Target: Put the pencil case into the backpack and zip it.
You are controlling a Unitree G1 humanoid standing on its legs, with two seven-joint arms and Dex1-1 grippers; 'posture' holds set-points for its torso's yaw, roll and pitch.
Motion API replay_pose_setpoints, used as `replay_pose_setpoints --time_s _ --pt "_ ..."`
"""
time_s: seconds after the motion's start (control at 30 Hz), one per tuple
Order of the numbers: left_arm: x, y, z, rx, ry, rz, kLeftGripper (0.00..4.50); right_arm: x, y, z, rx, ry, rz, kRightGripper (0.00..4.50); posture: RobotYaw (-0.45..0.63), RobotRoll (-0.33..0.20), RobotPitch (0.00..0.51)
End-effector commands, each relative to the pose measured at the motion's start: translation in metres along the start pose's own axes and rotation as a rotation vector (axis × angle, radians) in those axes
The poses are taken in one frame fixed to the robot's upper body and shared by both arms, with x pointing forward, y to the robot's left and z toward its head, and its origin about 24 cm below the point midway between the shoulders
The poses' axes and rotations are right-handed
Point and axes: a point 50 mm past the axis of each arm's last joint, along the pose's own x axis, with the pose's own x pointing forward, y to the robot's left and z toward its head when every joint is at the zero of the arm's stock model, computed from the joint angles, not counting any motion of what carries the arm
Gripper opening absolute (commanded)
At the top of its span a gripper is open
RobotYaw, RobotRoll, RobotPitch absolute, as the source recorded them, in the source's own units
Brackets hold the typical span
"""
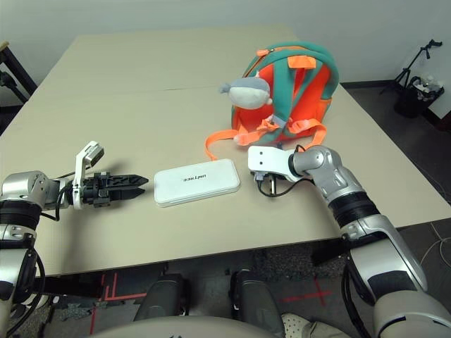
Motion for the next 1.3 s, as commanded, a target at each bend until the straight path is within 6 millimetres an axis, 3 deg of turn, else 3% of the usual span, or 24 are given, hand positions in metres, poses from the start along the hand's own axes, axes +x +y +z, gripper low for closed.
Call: replay_pose_setpoints --time_s 0.03,0.27,0.43,0.83,0.87,1.03,1.23,1.3 --pt "0.004 0.008 -0.006 -0.035 0.024 0.045 4.50 0.026 0.009 0.024 -0.041 -0.058 0.089 0.04 0.15 0.000 0.067" --pt "0.009 0.009 -0.007 -0.036 0.037 0.042 4.50 0.060 0.000 0.074 -0.129 -0.168 0.099 0.04 0.15 0.000 0.068" --pt "0.008 0.010 -0.005 -0.030 0.032 0.045 4.50 0.063 0.000 0.078 -0.140 -0.176 0.108 0.04 0.15 0.000 0.067" --pt "0.010 0.006 -0.002 -0.003 0.015 0.009 4.50 0.044 0.007 0.043 -0.065 -0.111 0.078 0.04 0.15 0.000 0.066" --pt "0.010 0.006 -0.001 -0.004 0.012 0.011 4.33 0.040 0.008 0.037 -0.046 -0.100 0.064 0.01 0.15 0.000 0.058" --pt "0.012 0.005 0.002 0.000 -0.014 0.004 3.13 0.011 0.010 0.005 0.100 -0.061 -0.048 0.00 0.15 0.000 0.055" --pt "0.013 0.001 0.008 0.016 -0.055 -0.012 3.13 -0.041 0.015 -0.028 0.354 -0.071 -0.297 0.00 0.14 0.000 0.052" --pt "0.013 0.000 0.013 0.034 -0.081 -0.011 3.13 -0.060 0.019 -0.033 0.433 -0.096 -0.388 0.39 0.14 0.000 0.052"
